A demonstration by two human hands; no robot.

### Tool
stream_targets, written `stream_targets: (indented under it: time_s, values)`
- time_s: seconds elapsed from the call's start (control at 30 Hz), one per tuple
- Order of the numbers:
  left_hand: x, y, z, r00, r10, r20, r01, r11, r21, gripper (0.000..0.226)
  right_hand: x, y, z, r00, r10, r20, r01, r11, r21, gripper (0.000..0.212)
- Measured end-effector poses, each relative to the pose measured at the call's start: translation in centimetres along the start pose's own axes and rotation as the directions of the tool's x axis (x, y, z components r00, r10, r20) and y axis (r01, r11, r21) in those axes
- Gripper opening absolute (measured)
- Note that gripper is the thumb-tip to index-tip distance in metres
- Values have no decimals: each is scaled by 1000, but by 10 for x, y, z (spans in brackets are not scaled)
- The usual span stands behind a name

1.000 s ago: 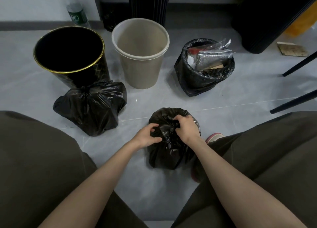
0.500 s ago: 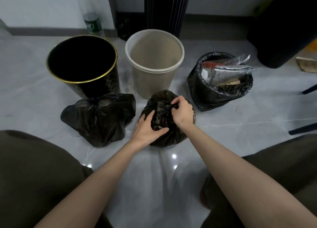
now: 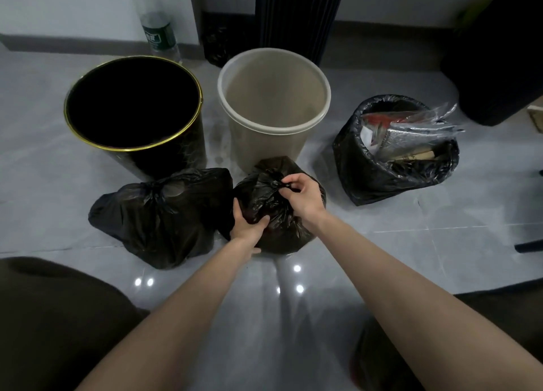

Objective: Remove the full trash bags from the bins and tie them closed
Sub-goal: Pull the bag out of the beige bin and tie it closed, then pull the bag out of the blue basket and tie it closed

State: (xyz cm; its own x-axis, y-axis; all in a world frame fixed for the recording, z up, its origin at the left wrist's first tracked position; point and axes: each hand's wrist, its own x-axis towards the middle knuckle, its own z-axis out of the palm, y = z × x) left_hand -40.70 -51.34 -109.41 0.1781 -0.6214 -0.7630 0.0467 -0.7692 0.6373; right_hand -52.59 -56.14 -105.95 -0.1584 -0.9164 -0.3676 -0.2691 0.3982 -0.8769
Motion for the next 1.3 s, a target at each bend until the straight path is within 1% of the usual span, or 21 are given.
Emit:
stream_targets:
  time_s: [0.1, 0.2, 0.3, 0.4, 0.47, 0.53, 0.6, 0.77, 0.93, 1.03, 1.1, 1.2, 1.3]
  values:
    - [12, 5, -4, 998, 55, -30, -57, 997, -59, 87, 8, -4, 4, 1000, -7, 28, 6, 999, 49, 18]
    - [21, 11, -10, 994, 87, -63, -92, 993, -80, 84, 16, -4, 12, 999, -25, 48, 20, 995, 101, 24]
    - [32, 20, -17, 985, 135, -105, -143, 987, -73, 80, 23, -9, 23, 998, -39, 39, 33, 990, 137, 28]
    - [37, 28, -24, 981, 151, -125, -157, 987, -39, 78, 26, -17, 29, 997, -27, 77, 15, 988, 153, 22]
    - [38, 29, -26, 978, 151, -142, -155, 988, -20, 78, 25, -19, 29, 994, -9, 112, -5, 992, 126, 19]
    - [36, 28, -26, 974, 156, -165, -157, 988, 7, 78, 24, -18, 26, 991, -3, 134, -7, 997, 77, 22]
    - [32, 29, -25, 973, 156, -171, -152, 988, 36, 79, 20, -17, 22, 990, -12, 137, 11, 1000, 13, 26]
    - [17, 38, -24, 971, 169, -172, -156, 984, 85, 77, 7, -19, 9, 990, -39, 135, 44, 998, -35, 33]
    - [-10, 50, -20, 948, 248, -199, -210, 958, 196, 70, -9, -26, -15, 991, -50, 124, 61, 994, -89, 35]
    - [-30, 61, -14, 939, 308, -155, -271, 937, 218, 66, -18, -32, -41, 994, -59, 91, 69, 991, -112, 32]
    - [-44, 71, -7, 929, 352, -113, -322, 921, 221, 63, -22, -36, -64, 996, -72, 56, 80, 984, -162, 30]
    - [-63, 85, 10, 906, 422, -15, -407, 883, 233, 58, -28, -39, -104, 996, -89, 4, 85, 937, -340, 36]
    - [-77, 96, 29, 881, 462, 102, -473, 848, 238, 55, -27, -33, -144, 994, -90, -57, 48, 854, -518, 47]
